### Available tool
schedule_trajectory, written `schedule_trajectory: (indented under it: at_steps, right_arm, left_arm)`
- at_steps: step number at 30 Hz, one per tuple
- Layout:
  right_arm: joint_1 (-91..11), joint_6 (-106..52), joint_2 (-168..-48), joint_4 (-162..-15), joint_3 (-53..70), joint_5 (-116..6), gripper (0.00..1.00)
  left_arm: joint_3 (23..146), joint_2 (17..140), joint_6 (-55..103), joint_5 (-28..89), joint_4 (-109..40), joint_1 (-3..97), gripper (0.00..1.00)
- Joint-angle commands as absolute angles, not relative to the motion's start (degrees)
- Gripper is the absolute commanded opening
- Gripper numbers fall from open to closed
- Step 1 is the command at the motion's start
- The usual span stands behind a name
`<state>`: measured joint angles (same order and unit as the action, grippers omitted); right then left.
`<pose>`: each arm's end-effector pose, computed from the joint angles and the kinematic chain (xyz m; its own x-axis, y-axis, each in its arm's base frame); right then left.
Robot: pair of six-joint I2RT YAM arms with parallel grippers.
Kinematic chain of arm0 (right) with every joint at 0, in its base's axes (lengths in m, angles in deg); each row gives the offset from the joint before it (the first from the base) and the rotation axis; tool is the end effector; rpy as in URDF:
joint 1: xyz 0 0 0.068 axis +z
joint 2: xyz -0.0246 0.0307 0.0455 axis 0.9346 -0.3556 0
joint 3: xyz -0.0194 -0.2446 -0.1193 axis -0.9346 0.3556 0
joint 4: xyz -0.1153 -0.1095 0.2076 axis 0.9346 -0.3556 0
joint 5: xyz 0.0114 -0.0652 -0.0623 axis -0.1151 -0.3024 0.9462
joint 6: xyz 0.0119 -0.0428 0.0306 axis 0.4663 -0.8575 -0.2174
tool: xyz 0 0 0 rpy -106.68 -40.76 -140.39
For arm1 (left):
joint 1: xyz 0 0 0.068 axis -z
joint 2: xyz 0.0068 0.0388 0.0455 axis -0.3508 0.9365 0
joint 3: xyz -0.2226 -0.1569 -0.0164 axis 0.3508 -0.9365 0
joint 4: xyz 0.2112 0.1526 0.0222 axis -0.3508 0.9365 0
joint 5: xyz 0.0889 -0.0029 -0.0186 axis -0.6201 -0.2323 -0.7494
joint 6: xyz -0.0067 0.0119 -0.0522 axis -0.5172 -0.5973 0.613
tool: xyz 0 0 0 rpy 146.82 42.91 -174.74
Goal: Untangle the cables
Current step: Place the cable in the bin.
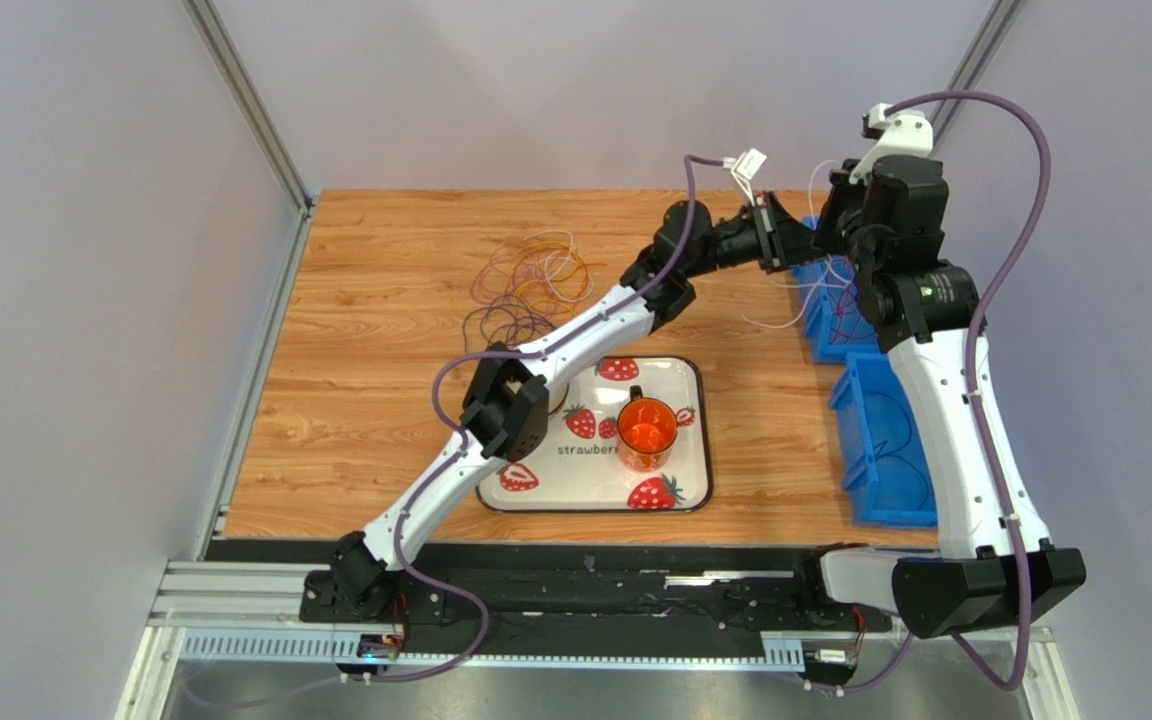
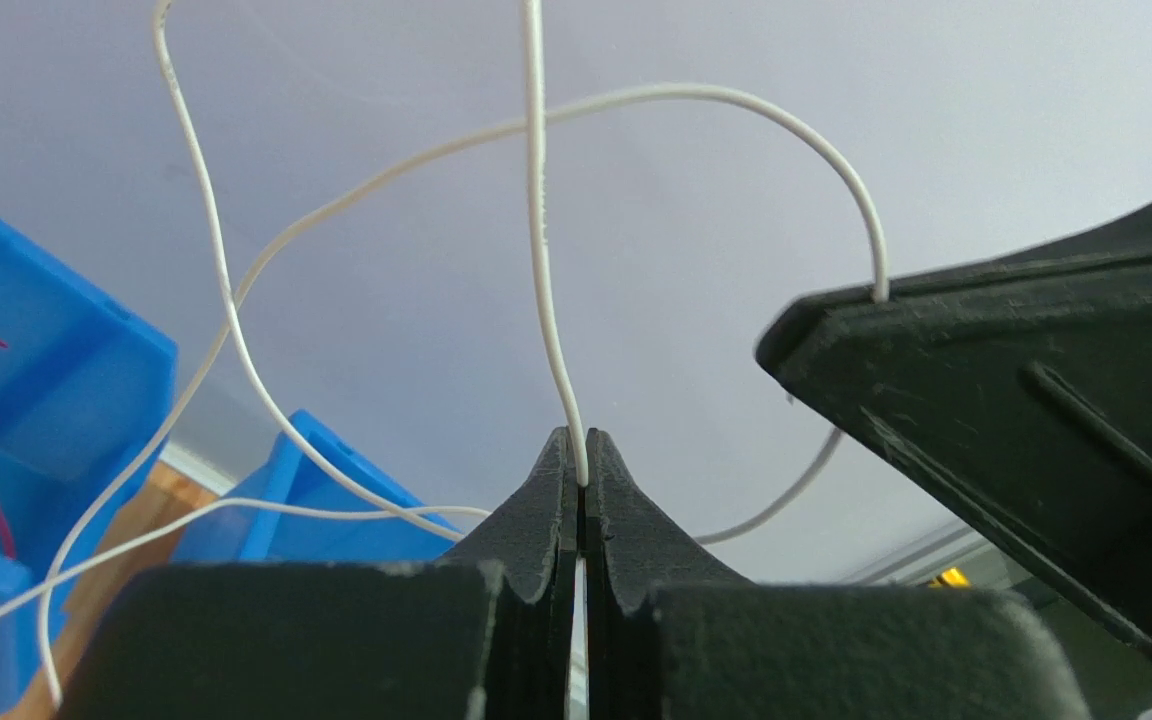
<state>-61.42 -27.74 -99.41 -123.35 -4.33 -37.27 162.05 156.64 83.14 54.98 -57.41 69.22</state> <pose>0.2614 0.0291 0.4533 -0.3256 0.0605 -0.9436 0.0729 0.9966 0.0387 0.3818 -0.4636 0.3167 -0.8346 -0.2555 -0.4880 0.5397 -0.2019 -0.8173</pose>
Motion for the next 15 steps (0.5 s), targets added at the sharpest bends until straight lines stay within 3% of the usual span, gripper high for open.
schedule_trajectory:
  at_steps: [1, 15]
  right_arm:
    - [-63.3, -29.5, -97.6, -121.7, -2.9, -32.7, 0.0]
    - [-76.8, -24.7, -101.8, -121.8, 1.1, -33.6, 0.0]
  left_arm:
    - [166.7, 156.4, 82.4, 48.8, -65.3, 71.2, 0.0]
    - [168.4, 164.0, 83.0, 37.1, -70.5, 74.3, 0.0]
